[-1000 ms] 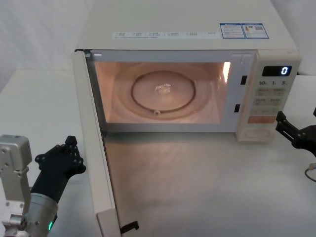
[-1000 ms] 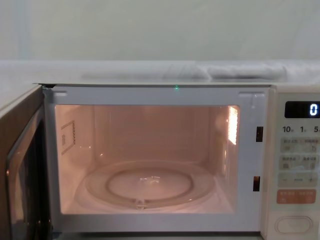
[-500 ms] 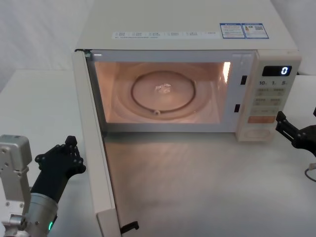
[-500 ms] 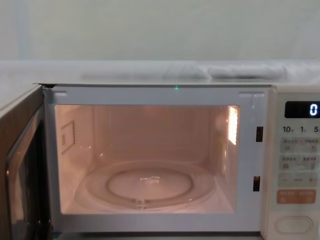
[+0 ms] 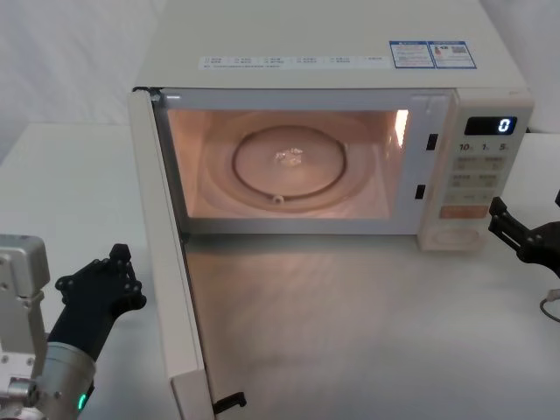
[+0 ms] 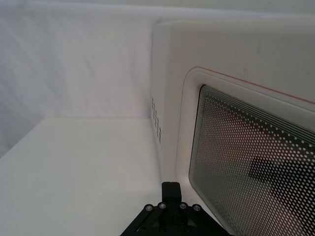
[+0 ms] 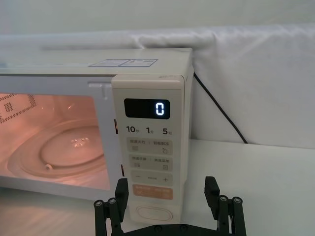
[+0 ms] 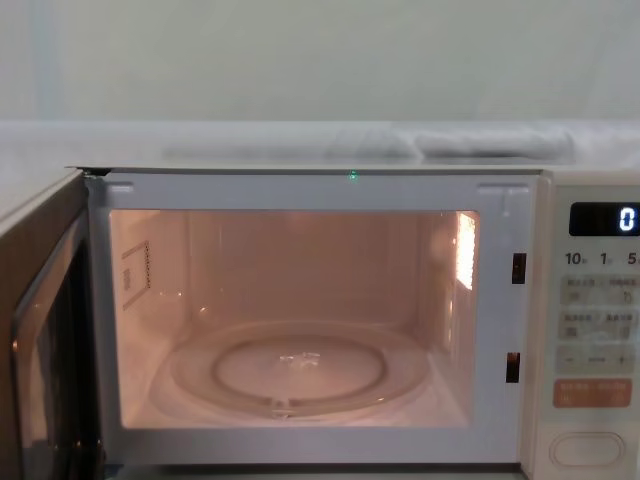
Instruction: Press the button to open the microwave door with one hand; close the microwave door with the other hand.
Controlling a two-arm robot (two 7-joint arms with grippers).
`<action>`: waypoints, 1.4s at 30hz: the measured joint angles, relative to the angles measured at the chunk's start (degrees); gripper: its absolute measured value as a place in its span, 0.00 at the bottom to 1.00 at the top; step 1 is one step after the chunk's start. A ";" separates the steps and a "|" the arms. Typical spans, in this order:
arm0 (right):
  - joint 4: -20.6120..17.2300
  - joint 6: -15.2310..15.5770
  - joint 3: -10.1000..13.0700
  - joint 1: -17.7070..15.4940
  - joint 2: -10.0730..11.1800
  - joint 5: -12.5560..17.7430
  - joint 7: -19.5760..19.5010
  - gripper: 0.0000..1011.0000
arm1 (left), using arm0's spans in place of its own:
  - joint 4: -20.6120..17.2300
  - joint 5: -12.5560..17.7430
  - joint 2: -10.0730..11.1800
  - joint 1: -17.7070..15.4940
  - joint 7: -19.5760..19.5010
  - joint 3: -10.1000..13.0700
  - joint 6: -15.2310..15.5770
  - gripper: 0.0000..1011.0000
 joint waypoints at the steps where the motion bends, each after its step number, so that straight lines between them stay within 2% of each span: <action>1: 0.00 0.00 0.00 0.00 0.00 0.00 0.00 0.99 | 0.00 0.00 0.00 0.00 0.00 0.00 0.00 0.00; 3: 0.00 0.00 0.00 0.00 0.00 0.00 0.00 0.99 | -2.24 0.13 0.44 1.01 -0.32 -0.78 2.39 0.00; 6: 0.00 0.00 0.00 0.00 0.00 0.00 0.00 0.99 | -3.73 0.30 0.82 1.70 -0.81 -1.45 3.75 0.00; 8: 0.00 0.00 0.00 0.00 0.00 0.00 0.00 0.99 | -6.09 0.47 1.36 2.70 -1.37 -3.03 5.03 0.00; 9: 0.00 0.00 0.00 0.00 0.00 0.00 0.00 0.99 | -6.09 0.47 1.36 2.70 -1.37 -3.03 5.03 0.00; 12: 0.00 0.00 0.00 -0.01 0.00 0.00 0.00 0.99 | -8.86 0.50 1.89 3.88 -1.89 -5.59 6.14 0.00; 13: 0.00 0.00 0.00 0.00 0.00 0.00 0.00 0.99 | -8.86 0.50 1.89 3.88 -1.89 -5.59 6.14 0.00; 16: 0.00 0.00 0.00 0.00 0.00 0.00 0.00 0.99 | -10.91 0.30 2.19 4.57 -2.42 -7.88 6.74 0.00; 21: 0.00 0.00 0.00 0.00 0.00 0.00 0.00 0.99 | -13.35 -1.31 3.40 5.21 -5.77 -11.45 7.27 0.00; 24: 0.00 0.00 0.00 0.00 0.00 0.00 0.00 0.99 | -13.70 -2.18 4.42 5.26 -7.75 -11.96 7.24 0.00; 26: 0.00 0.00 0.00 0.00 0.00 0.00 0.00 0.99 | -13.87 -3.31 6.71 5.30 -11.20 -12.02 7.21 0.00; 27: 0.00 0.00 0.00 0.00 0.00 0.00 0.00 0.99 | -13.87 -3.31 6.71 5.30 -11.20 -12.02 7.21 0.00; 34: 0.00 0.00 0.00 0.00 0.00 0.00 0.00 0.99 | -14.80 -6.62 12.01 5.09 -17.83 -10.82 7.20 0.00; 42: 0.00 0.00 0.00 0.00 0.00 0.00 0.00 0.99 | -16.69 -9.65 14.81 4.86 -21.24 -9.90 6.64 0.00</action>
